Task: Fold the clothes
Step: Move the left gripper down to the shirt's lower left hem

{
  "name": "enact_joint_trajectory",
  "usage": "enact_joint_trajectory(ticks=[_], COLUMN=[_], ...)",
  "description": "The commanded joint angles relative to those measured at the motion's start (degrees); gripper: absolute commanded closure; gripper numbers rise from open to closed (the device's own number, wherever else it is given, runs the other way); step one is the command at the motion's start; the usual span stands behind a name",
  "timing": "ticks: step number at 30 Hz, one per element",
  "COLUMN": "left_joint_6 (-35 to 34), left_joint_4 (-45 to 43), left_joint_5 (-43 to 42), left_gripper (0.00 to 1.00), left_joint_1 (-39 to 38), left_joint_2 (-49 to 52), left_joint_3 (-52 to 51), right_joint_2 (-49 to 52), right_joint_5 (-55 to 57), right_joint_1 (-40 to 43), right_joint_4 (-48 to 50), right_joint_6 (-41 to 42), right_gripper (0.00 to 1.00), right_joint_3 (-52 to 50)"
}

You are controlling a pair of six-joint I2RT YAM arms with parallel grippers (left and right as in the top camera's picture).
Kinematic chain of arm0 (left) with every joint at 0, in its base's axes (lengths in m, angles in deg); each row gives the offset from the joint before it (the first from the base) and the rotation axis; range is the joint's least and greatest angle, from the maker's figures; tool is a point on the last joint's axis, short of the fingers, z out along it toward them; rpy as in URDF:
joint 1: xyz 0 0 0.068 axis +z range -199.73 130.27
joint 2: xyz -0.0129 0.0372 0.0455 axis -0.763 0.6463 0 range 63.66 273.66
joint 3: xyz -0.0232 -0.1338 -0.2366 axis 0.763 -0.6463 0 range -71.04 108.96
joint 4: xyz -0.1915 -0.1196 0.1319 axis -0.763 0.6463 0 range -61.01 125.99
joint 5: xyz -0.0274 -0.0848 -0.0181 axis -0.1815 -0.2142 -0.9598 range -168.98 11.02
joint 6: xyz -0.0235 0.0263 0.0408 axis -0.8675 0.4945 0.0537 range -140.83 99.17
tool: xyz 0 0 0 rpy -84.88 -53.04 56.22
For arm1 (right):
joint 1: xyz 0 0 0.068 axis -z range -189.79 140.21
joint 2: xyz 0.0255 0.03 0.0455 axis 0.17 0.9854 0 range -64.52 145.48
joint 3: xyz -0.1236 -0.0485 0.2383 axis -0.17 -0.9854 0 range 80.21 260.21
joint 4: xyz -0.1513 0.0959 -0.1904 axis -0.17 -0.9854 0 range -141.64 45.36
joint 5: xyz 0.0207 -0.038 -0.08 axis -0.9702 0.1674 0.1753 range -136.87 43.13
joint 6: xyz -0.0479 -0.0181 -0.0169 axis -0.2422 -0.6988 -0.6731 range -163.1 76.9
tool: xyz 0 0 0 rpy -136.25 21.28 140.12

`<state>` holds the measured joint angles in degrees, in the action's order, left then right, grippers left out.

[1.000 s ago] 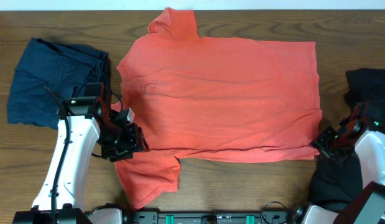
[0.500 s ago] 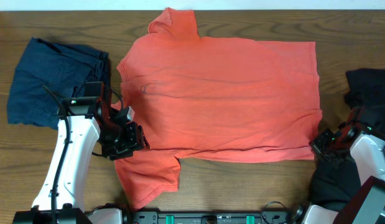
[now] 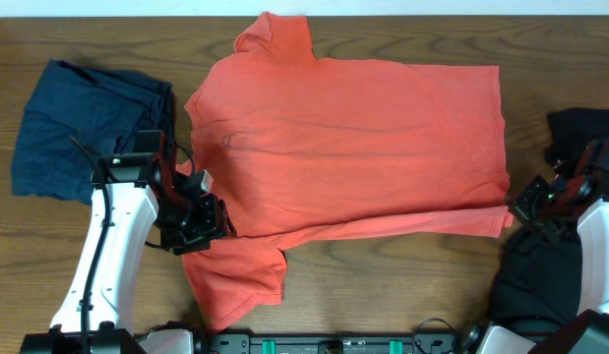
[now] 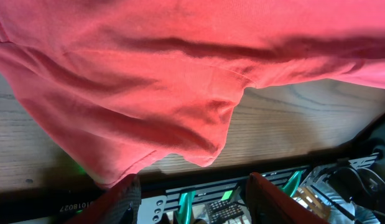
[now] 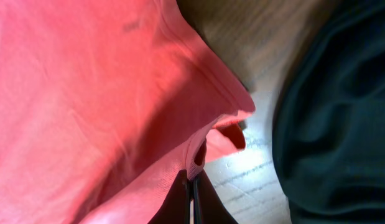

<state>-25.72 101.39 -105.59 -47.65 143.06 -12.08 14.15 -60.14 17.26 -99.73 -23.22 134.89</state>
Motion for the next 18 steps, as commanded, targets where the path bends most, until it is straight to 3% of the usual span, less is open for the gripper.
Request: enact_joint_trajectory(ticks=[1, 13, 18], left_joint_6=[-0.11, -1.09, -4.13], left_joint_4=[0.22, 5.95, 1.22], left_joint_5=[0.26, -2.54, -4.2], left_gripper=[0.44, 0.44, 0.44], left_joint_1=[-0.2, -1.64, -6.36], left_joint_2=[-0.04, -0.11, -0.11], left_joint_3=[-0.04, -2.47, -9.16], right_joint_2=[0.11, 0.17, 0.17], right_joint_5=[0.92, 1.03, 1.03], right_joint_1=[0.42, 0.42, 0.42], right_joint_4=[-0.17, 1.16, 1.79], right_joint_6=[-1.29, -1.29, -1.27], right_gripper=[0.99, 0.99, 0.99], right_joint_3=[-0.74, -0.96, -0.96])
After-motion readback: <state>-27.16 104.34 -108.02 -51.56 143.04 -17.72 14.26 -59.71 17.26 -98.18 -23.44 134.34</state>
